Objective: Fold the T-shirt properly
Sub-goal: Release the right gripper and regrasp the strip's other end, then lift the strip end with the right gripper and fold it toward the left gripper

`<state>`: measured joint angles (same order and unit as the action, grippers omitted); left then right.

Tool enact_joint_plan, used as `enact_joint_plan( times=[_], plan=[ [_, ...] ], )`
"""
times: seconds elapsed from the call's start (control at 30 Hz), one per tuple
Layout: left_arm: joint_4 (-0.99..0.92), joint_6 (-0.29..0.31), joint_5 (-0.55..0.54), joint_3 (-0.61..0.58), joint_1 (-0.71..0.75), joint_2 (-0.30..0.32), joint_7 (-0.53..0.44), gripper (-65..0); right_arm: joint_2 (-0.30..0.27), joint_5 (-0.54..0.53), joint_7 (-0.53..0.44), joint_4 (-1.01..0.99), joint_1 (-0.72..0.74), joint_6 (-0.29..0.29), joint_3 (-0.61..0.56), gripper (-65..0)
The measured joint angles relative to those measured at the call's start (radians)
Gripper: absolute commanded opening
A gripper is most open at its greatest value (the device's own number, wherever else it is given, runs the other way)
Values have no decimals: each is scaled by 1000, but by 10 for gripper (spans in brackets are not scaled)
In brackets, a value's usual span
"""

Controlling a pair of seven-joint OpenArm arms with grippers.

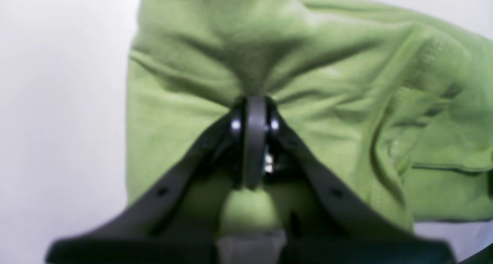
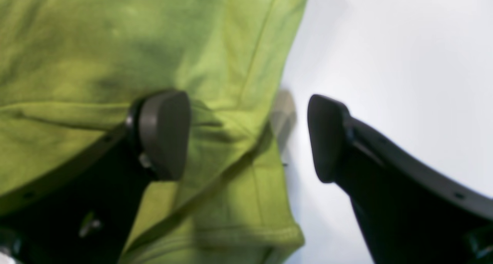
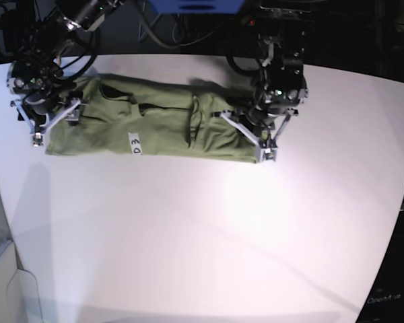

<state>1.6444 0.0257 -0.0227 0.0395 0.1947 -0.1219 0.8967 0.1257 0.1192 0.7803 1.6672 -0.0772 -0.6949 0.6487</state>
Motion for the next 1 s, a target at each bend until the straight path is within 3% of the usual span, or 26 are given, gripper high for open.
enact_joint_plan(
  times=[0.13, 0.2, 0.27, 0.4, 0.43, 0.73, 0.93, 1.0],
  plan=[
    [0, 0, 3, 0, 0, 0, 0, -640, -13, -24, -23, -37, 1, 4, 2, -196],
    [0, 0, 3, 0, 0, 0, 0, -640, -21, -36, -30, -54, 5, 5, 4, -241],
    [0, 0, 3, 0, 0, 0, 0, -640, -24, -52, -37, -69, 6, 5, 3, -345],
    [0, 0, 3, 0, 0, 0, 0, -640, -16, -53, -45, -73, 8, -5, -8, -630],
    [0, 0, 3, 0, 0, 0, 0, -640, -14, -52, -47, -73, 8, -5, -9, -650],
    [0, 0, 3, 0, 2, 0, 0, -640, -46, -19, 8, -16, -6, -12, -33, -644],
    [0, 0, 3, 0, 2, -1, 0, -640, -61, 7, 13, 138, -63, -12, -144, -644],
    [0, 0, 3, -1, 2, 0, 0, -640, -64, 64, 15, 164, -72, -11, -197, -644]
  ],
)
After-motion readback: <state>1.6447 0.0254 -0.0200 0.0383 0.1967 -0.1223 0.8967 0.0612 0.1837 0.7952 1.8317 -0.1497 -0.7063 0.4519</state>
